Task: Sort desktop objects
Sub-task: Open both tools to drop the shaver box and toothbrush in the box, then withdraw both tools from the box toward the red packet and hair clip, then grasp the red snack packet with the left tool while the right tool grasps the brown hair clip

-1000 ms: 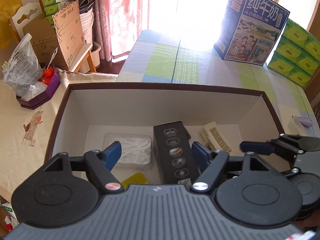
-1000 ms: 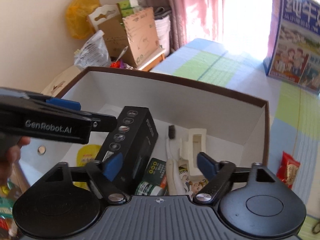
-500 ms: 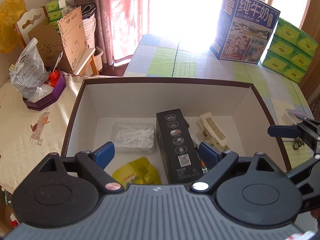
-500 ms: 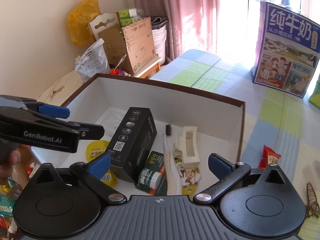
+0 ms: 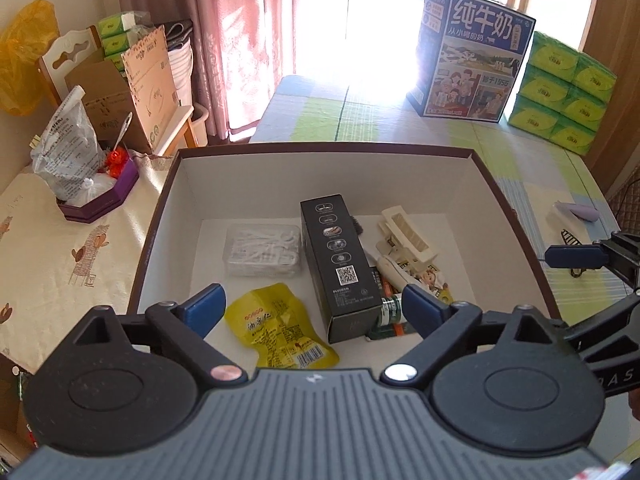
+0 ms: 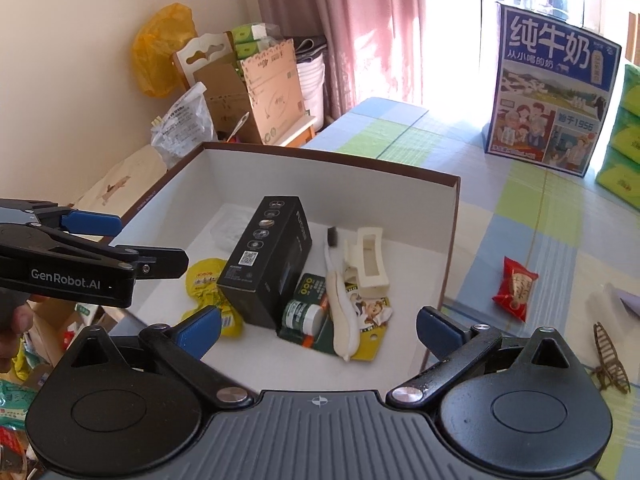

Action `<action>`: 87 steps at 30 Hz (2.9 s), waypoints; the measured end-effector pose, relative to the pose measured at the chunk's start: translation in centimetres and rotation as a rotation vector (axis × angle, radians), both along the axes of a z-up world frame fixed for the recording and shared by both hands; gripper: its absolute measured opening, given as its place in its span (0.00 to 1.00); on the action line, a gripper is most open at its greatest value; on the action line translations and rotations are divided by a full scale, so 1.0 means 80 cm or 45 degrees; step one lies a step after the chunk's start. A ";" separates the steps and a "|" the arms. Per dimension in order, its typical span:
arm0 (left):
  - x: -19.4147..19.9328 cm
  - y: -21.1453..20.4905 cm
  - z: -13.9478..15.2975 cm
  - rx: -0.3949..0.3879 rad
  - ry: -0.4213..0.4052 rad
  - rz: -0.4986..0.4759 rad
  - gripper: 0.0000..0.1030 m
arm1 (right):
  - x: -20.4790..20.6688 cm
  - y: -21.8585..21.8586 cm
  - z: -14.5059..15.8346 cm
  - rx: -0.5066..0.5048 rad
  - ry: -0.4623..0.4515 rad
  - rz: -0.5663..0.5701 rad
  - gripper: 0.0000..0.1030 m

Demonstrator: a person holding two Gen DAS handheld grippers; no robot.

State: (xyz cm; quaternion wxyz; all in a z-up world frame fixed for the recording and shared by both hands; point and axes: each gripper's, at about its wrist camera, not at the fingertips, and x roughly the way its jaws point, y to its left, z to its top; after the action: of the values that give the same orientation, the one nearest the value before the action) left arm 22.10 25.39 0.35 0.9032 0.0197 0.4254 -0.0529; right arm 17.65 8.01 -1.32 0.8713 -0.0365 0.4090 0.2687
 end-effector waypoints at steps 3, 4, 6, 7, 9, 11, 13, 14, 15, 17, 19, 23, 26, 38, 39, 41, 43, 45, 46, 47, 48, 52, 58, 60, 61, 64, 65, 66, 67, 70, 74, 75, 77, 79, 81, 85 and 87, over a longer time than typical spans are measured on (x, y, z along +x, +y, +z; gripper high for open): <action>-0.013 -0.003 0.006 0.012 -0.017 0.005 0.91 | -0.011 -0.006 0.003 -0.001 -0.004 0.004 0.98; -0.018 -0.004 0.008 0.015 -0.021 0.006 0.92 | -0.015 -0.009 0.004 -0.002 -0.003 0.009 0.98; -0.028 -0.006 0.011 0.017 -0.028 0.010 0.92 | -0.022 -0.012 0.006 -0.009 -0.005 0.013 0.98; -0.032 -0.007 0.012 0.016 -0.030 0.013 0.92 | -0.025 -0.014 0.007 -0.012 -0.006 0.014 0.98; -0.042 -0.009 0.013 0.013 -0.030 0.016 0.92 | -0.031 -0.019 0.007 -0.013 -0.002 0.022 0.98; -0.052 -0.011 0.013 0.014 -0.028 0.017 0.92 | -0.036 -0.023 0.008 -0.016 0.002 0.027 0.98; -0.061 -0.014 0.013 0.019 -0.028 0.020 0.92 | -0.043 -0.026 0.008 -0.019 0.009 0.036 0.98; -0.064 -0.015 0.012 0.020 -0.026 0.023 0.92 | -0.045 -0.028 0.008 -0.020 0.013 0.042 0.98; -0.068 -0.017 0.013 0.019 -0.024 0.026 0.92 | -0.048 -0.029 0.008 -0.021 0.014 0.047 0.98; -0.074 -0.019 0.012 0.020 -0.018 0.033 0.92 | -0.053 -0.033 0.009 -0.022 0.014 0.053 0.98; -0.081 -0.023 0.012 0.023 -0.015 0.038 0.92 | -0.058 -0.038 0.009 -0.019 0.018 0.062 0.98; -0.093 -0.032 0.014 0.031 -0.014 0.044 0.92 | -0.066 -0.048 0.009 -0.014 0.025 0.080 0.98; -0.102 -0.040 0.014 0.040 -0.011 0.052 0.92 | -0.073 -0.055 0.008 -0.008 0.034 0.099 0.98; -0.135 -0.080 0.005 0.067 0.030 0.076 0.92 | -0.098 -0.094 0.002 -0.016 0.061 0.161 0.98; -0.138 -0.084 0.004 0.066 0.035 0.077 0.92 | -0.100 -0.099 0.001 -0.018 0.064 0.165 0.98; -0.145 -0.092 0.001 0.065 0.042 0.078 0.92 | -0.106 -0.109 0.001 -0.020 0.066 0.172 0.98; -0.150 -0.101 -0.002 0.065 0.050 0.079 0.92 | -0.110 -0.120 0.000 -0.025 0.073 0.177 0.98; -0.155 -0.111 -0.004 0.062 0.059 0.079 0.92 | -0.115 -0.131 -0.002 -0.030 0.082 0.177 0.98; -0.158 -0.116 -0.006 0.059 0.064 0.079 0.92 | -0.117 -0.137 -0.003 -0.032 0.086 0.175 0.98; -0.161 -0.121 -0.008 0.057 0.070 0.079 0.92 | -0.120 -0.144 -0.004 -0.033 0.090 0.172 0.98; -0.163 -0.126 -0.010 0.055 0.077 0.078 0.92 | -0.122 -0.150 -0.005 -0.033 0.096 0.168 0.98; -0.172 -0.149 -0.019 0.051 0.102 0.061 0.92 | -0.128 -0.178 -0.010 -0.057 0.117 0.132 0.98; -0.179 -0.191 -0.031 0.064 0.130 -0.004 0.92 | -0.131 -0.232 -0.016 -0.104 0.133 0.012 0.98; -0.179 -0.207 -0.034 0.051 0.140 -0.035 0.92 | -0.131 -0.251 -0.019 -0.112 0.138 -0.034 0.98; -0.177 -0.215 -0.036 0.045 0.147 -0.051 0.92 | -0.130 -0.262 -0.020 -0.116 0.142 -0.058 0.98; -0.173 -0.240 -0.040 0.044 0.156 -0.108 0.92 | -0.130 -0.292 -0.024 -0.113 0.161 -0.127 0.98; -0.171 -0.249 -0.042 0.042 0.158 -0.128 0.92 | -0.130 -0.300 -0.025 -0.113 0.167 -0.147 0.98; -0.169 -0.257 -0.043 0.041 0.160 -0.149 0.92 | -0.129 -0.309 -0.027 -0.115 0.170 -0.169 0.98; -0.167 -0.266 -0.045 0.040 0.162 -0.169 0.92 | -0.128 -0.317 -0.028 -0.118 0.173 -0.192 0.98; -0.158 -0.290 -0.050 0.041 0.170 -0.225 0.92 | -0.124 -0.339 -0.032 -0.109 0.180 -0.256 0.98; -0.146 -0.319 -0.055 0.032 0.177 -0.306 0.92 | -0.113 -0.363 -0.037 -0.085 0.171 -0.333 0.98; -0.141 -0.325 -0.056 0.028 0.176 -0.329 0.92 | -0.109 -0.368 -0.038 -0.079 0.166 -0.345 0.98; -0.131 -0.336 -0.059 0.019 0.174 -0.362 0.91 | -0.100 -0.377 -0.040 -0.069 0.153 -0.360 0.98; -0.118 -0.344 -0.060 0.004 0.168 -0.391 0.90 | -0.089 -0.382 -0.040 -0.062 0.134 -0.368 0.98; -0.101 -0.350 -0.059 -0.004 0.160 -0.408 0.90 | -0.076 -0.386 -0.040 -0.046 0.108 -0.368 0.98; -0.061 -0.359 -0.058 0.024 0.121 -0.428 0.89 | -0.044 -0.385 -0.046 -0.036 0.060 -0.343 0.98; -0.038 -0.362 -0.059 0.044 0.113 -0.440 0.88 | -0.025 -0.382 -0.051 -0.053 0.036 -0.325 0.98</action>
State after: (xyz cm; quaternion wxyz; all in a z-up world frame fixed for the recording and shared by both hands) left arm 19.07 -3.60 -4.39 0.8605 0.1056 0.4561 -0.2008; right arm 15.67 -22.57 -5.39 0.8916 0.0015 0.4281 0.1476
